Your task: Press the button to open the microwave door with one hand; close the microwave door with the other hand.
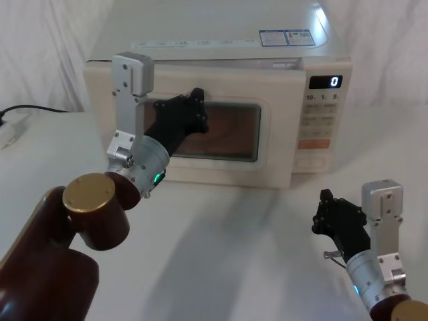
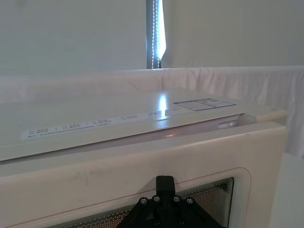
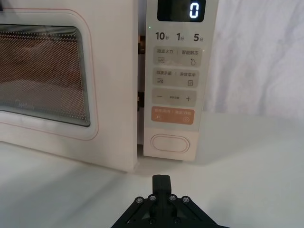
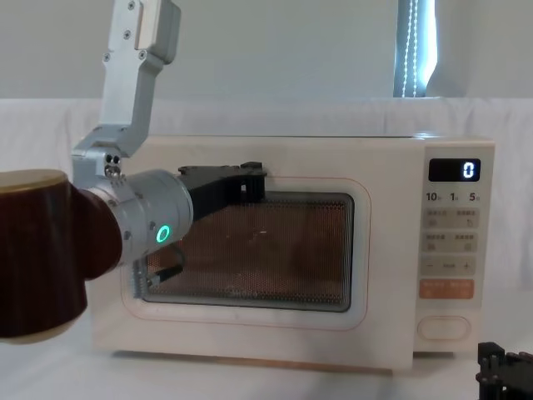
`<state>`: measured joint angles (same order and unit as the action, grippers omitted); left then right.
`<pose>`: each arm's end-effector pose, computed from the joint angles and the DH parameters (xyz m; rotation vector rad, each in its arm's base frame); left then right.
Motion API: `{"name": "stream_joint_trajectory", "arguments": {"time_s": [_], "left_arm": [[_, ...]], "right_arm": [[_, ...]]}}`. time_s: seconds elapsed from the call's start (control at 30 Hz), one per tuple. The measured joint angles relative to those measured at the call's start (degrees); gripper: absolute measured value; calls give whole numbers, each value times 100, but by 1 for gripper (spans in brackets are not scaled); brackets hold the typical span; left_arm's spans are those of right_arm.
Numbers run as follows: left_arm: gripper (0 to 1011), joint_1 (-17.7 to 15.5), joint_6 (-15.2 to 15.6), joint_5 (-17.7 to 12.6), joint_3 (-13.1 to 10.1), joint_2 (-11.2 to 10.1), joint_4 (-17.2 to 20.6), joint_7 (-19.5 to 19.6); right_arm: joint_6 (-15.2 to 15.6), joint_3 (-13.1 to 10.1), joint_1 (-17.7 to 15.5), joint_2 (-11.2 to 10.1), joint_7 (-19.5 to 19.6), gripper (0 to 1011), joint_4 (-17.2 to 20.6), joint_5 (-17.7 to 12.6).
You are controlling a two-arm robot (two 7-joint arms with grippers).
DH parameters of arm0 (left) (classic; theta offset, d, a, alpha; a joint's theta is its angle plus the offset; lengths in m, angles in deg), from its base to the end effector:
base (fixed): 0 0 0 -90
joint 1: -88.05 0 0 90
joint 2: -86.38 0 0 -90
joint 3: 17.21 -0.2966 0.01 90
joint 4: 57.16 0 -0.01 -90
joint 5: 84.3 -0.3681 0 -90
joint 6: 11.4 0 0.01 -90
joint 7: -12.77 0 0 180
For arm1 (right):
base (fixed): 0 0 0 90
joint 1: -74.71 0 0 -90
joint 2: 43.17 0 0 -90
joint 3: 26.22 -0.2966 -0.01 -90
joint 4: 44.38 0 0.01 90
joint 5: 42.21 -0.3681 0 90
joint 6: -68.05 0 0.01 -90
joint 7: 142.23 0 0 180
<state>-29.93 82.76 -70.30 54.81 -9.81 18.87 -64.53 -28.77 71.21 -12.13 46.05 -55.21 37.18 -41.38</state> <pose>0.5060 -0.0721 -0.1937 -0.0940 -0.0856 1.0669 0.3988 0.0446 -0.3400 -0.0062 -0.0460 -1.3880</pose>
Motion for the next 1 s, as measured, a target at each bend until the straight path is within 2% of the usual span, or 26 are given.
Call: {"name": "stream_joint_trajectory", "arguments": {"time_s": [0.33,1.0], "left_arm": [[0,-162,-67,-95,27,106,-222,-24],[0,-387,-148,-207,52,175,-565,61]], "right_arm": [[0,0,0,0,0,0,0,0],[0,0,0,0,1,0,0,0]]}}
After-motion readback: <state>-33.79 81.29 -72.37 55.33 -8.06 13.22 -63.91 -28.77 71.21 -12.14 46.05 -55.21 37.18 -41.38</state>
